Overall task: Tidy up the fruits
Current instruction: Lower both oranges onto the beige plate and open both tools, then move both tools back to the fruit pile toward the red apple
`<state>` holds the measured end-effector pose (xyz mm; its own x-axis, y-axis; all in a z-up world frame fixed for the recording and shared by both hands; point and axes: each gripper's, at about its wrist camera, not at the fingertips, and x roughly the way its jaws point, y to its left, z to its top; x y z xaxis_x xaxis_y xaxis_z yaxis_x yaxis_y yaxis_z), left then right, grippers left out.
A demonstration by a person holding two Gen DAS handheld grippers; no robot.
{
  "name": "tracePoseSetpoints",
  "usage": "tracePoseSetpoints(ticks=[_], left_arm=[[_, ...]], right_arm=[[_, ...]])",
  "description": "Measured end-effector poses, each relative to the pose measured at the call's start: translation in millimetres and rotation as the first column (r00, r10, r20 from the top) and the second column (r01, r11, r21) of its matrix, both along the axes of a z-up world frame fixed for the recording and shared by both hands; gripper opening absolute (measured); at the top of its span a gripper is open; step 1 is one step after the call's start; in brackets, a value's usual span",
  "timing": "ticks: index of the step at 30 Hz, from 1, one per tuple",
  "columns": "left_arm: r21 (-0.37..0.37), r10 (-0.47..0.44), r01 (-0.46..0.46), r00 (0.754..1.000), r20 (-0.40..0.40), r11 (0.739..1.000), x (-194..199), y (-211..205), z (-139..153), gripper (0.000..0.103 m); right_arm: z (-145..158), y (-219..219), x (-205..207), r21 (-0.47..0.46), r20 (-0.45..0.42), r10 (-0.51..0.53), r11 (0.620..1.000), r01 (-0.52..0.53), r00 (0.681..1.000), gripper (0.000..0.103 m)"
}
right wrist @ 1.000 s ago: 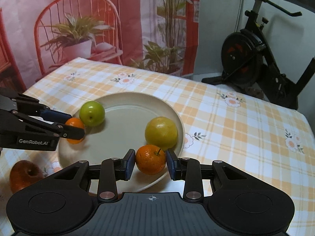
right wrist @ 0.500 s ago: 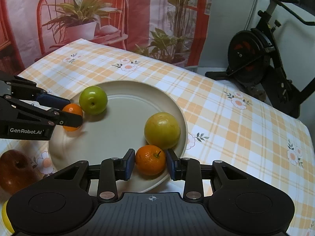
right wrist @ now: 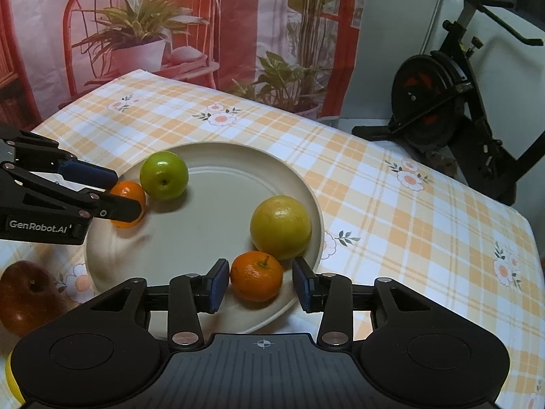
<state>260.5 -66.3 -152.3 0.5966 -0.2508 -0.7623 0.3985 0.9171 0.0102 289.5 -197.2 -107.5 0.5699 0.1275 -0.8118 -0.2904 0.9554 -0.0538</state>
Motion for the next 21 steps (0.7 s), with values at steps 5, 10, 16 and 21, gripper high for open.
tracePoseSetpoints(ticks=[5,10,16,21], left_arm=[[-0.013,-0.002,0.002,1.000,0.014,1.000,-6.0,3.2,9.3,0.046],[-0.037,0.013,-0.012,0.999,0.031,0.999,-13.4,10.4,19.7,0.046],[-0.076,0.043,-0.039,0.998,0.049,0.996,-32.9,21.9,33.1,0.046],[-0.086,0.050,-0.043,0.995,0.082,0.995,-55.9,25.5,41.3,0.046]], right_arm=[[6.7,1.6,-6.3,0.004,0.017,0.004,1.000,-0.004,1.000,0.042],[17.2,2.3,-15.5,0.014,0.040,0.002,1.000,-0.003,0.999,0.042],[32.7,2.3,-37.4,0.063,0.087,-0.009,0.998,0.004,0.996,0.042],[42.0,4.3,-62.0,0.112,0.132,-0.033,0.994,0.018,0.991,0.042]])
